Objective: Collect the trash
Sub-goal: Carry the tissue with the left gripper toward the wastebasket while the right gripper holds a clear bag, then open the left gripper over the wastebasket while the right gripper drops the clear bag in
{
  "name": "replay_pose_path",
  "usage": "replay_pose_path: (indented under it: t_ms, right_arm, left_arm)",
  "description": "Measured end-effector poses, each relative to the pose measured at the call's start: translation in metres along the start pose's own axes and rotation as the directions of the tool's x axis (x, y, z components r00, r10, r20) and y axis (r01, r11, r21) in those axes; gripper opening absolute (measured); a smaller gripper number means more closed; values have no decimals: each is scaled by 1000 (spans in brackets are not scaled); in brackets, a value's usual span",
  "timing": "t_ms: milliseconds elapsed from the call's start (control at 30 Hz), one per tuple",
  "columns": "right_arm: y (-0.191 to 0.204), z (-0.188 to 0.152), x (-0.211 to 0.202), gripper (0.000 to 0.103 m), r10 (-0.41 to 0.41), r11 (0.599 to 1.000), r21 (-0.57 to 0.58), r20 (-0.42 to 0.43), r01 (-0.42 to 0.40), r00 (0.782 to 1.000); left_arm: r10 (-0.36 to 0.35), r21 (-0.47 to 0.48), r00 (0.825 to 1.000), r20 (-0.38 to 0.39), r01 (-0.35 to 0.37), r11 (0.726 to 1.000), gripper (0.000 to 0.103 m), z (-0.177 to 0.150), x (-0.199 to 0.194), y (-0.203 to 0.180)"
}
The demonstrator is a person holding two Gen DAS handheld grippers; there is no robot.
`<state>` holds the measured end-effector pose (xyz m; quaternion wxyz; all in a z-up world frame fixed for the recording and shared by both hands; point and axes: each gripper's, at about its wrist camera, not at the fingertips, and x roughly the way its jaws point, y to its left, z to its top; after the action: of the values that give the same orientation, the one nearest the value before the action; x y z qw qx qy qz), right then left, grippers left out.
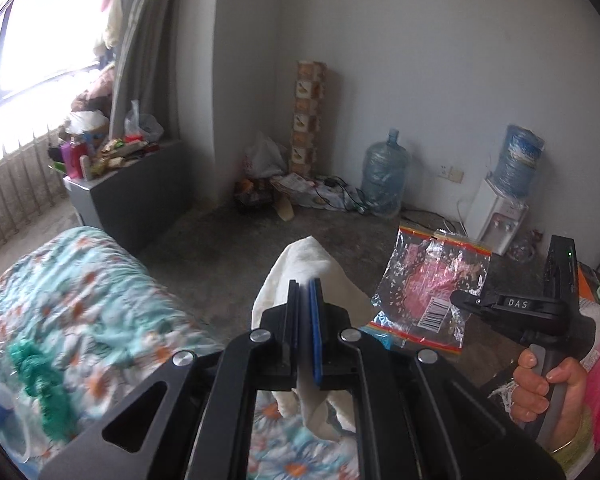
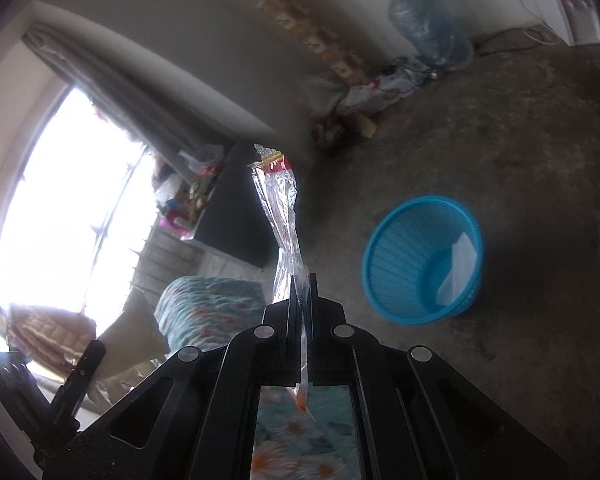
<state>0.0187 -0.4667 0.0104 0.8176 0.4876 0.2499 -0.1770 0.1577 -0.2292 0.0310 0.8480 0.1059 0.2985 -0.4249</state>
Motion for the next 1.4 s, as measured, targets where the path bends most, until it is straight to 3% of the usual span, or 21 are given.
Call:
replay_pose_path:
  t_ms: [167, 300, 400, 500, 733, 767, 833, 867, 900, 933, 967, 1033, 1200, 1400]
  right_arm:
    - [-33, 8, 15, 0, -69, 995, 67, -2, 69, 998]
    - [-58, 14, 31, 0, -118, 986, 115, -17, 119, 993]
    - [-79, 19, 46, 0, -152, 975, 158, -31, 155, 988]
    - [-99, 22, 64, 0, -197, 961, 186, -55, 204, 979]
    - [-128, 25, 128, 1, -238, 944, 194, -150, 265, 959]
    - [-131, 25, 138, 5, -237, 944, 196, -158, 266, 959]
    - [-140, 28, 162, 11, -226, 941, 211, -187, 264, 956]
    - [-144, 28, 172, 33, -222, 940, 216, -205, 266, 953]
    - [-152, 28, 187, 52, -216, 937, 224, -228, 267, 949]
    - [-157, 26, 196, 54, -220, 933, 231, -245, 277, 944]
    - [-165, 22, 208, 54, -250, 920, 235, -270, 315, 930]
    - [-172, 19, 210, 54, -260, 907, 259, -277, 332, 925]
    - [-170, 5, 179, 55, -232, 907, 303, -222, 293, 947]
    - [-126, 9, 138, 57, -218, 938, 245, -141, 247, 966]
  left_arm:
    - [-61, 12, 994, -86, 63, 998, 5, 14, 52, -18]
    - [-116, 5, 978, -171, 118, 993, 5, 24, 100, -32]
    - [-144, -14, 953, -265, 145, 989, 5, 25, 146, -42]
    - [-128, -8, 927, -352, 134, 991, 5, 22, 191, -54]
    - [-73, 39, 881, -467, 103, 994, 5, 13, 284, -76]
    - [-66, 49, 877, -476, 102, 994, 6, 12, 298, -79]
    - [-67, 61, 860, -506, 114, 992, 24, 9, 324, -83]
    - [-49, 67, 857, -513, 97, 993, 48, 8, 334, -82]
    - [-20, 75, 859, -512, 68, 995, 57, 7, 342, -80]
    - [7, 82, 866, -500, 39, 996, 57, 7, 349, -78]
    - [26, 85, 870, -493, 18, 996, 58, 8, 354, -76]
    - [50, 82, 871, -488, -12, 997, 62, 8, 356, -70]
    - [46, 87, 905, -423, -10, 996, 67, 19, 327, -64]
    - [-29, 56, 958, -286, 47, 997, 73, 48, 244, -62]
